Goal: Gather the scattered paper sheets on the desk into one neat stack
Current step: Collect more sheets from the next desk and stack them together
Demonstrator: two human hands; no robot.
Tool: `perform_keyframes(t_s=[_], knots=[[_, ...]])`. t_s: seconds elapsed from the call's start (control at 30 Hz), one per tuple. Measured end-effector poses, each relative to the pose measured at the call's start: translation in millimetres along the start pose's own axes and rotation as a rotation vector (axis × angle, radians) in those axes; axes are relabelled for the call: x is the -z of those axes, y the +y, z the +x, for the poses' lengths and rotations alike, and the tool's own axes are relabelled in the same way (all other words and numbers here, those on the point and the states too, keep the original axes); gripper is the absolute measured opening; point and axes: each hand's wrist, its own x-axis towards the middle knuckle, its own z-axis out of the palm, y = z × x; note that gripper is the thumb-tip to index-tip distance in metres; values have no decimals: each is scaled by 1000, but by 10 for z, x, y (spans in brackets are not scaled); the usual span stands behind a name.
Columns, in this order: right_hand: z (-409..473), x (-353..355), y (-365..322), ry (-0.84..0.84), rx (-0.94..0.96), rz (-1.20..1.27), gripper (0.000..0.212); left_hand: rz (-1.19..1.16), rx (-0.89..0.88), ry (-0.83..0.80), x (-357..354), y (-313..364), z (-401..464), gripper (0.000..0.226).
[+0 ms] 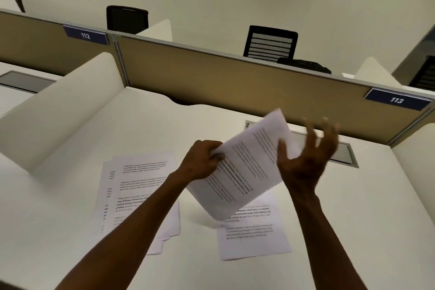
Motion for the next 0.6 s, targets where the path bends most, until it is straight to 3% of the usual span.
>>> perform_keyframes(t_s=[0.07, 0.17, 0.23, 0.3, 0.37, 0.6], knots=[[-115, -18, -31, 54, -257, 150, 69, -156, 97, 103, 98, -131, -130, 17], [-363, -151, -202, -335, -858, 676, 77, -429, 242, 167, 179, -329, -326, 21], [-551, -260, -298, -594, -1045, 983, 66, -568, 301, 182, 199, -464, -440, 21], [-746, -344, -392, -734, -1026, 1061, 45, -652, 354, 200, 209, -593, -568, 22], [-906, -458, -487, -748, -987, 1018, 33, -716, 403, 229, 211, -741, -708, 26], [-1233, -817, -786, -765, -927, 836, 38, -703, 530, 257, 236, -1179, -1070, 45]])
